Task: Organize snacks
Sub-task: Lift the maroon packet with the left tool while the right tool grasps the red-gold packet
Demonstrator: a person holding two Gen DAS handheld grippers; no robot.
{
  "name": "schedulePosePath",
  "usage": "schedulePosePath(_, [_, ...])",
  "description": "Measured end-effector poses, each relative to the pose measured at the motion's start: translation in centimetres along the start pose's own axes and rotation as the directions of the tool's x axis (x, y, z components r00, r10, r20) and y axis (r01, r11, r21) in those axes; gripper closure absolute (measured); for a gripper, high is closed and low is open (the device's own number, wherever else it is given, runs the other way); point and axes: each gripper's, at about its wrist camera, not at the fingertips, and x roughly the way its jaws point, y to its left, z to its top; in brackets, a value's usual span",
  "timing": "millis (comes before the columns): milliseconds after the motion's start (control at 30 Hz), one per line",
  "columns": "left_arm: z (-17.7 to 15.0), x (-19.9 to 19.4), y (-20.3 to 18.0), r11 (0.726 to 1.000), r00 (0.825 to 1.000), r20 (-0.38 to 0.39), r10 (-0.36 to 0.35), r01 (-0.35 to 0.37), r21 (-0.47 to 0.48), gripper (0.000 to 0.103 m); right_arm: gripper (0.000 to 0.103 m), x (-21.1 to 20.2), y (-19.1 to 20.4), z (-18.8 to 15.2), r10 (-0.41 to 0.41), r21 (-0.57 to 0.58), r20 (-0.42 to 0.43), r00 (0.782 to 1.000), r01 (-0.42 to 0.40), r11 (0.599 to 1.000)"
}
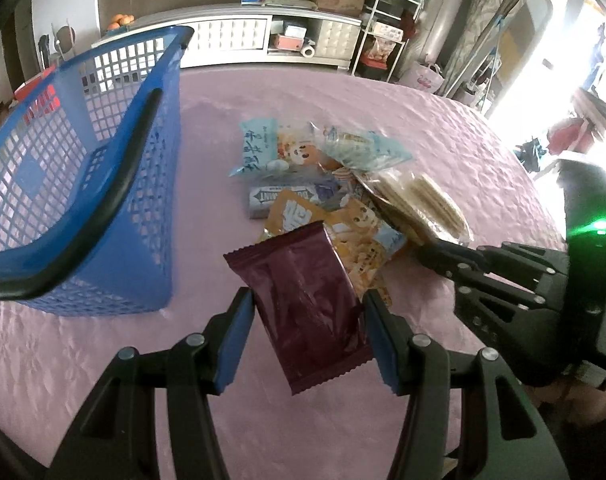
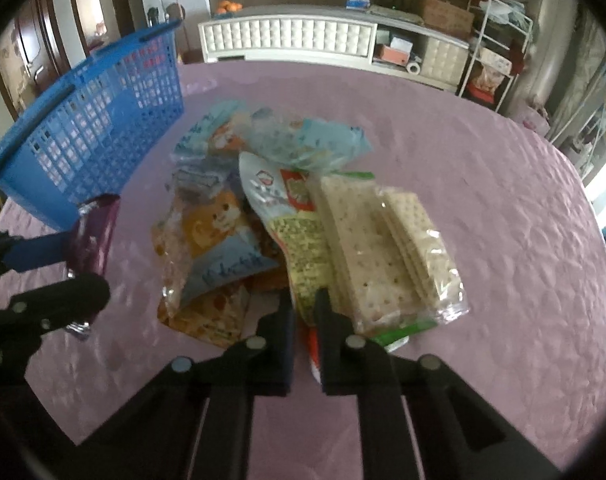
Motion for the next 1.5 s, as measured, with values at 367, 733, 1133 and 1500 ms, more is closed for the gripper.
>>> schedulePosePath(367, [0.1, -4.6, 0.2, 1.000, 0.996, 0.088, -0.020, 0.020, -0.002, 0.050, 0.098, -6.1, 0.7, 0.6, 0.114, 0.082, 0.114, 0.987, -0.123, 0.989])
schedulePosePath(733, [0.0, -10.6, 1.0, 1.000, 0.979, 0.204, -0.027, 0.027, 0.001, 0.050, 0.098, -12.3, 3.1, 2.0, 0.100, 0.043, 0.226, 0.969, -0.112, 0.993])
schedulePosePath(1133, [-0.9, -10.6, 3.0, 1.000, 0.980, 0.201, 0.009, -0.005, -0.023, 0.050, 0.072, -7.6, 2.9, 2.8, -0.014, 0.007, 0.079, 0.997, 0.014, 1.000])
schedulePosePath(1500, [-1.2, -5.8, 2.1, 1.000, 0.994, 0.104, 0.018, -0.016, -0.024, 0.050, 0.034, -3.3, 2.6, 1.2, -0.085, -0.092, 0.049, 0.995, 0.089, 0.992])
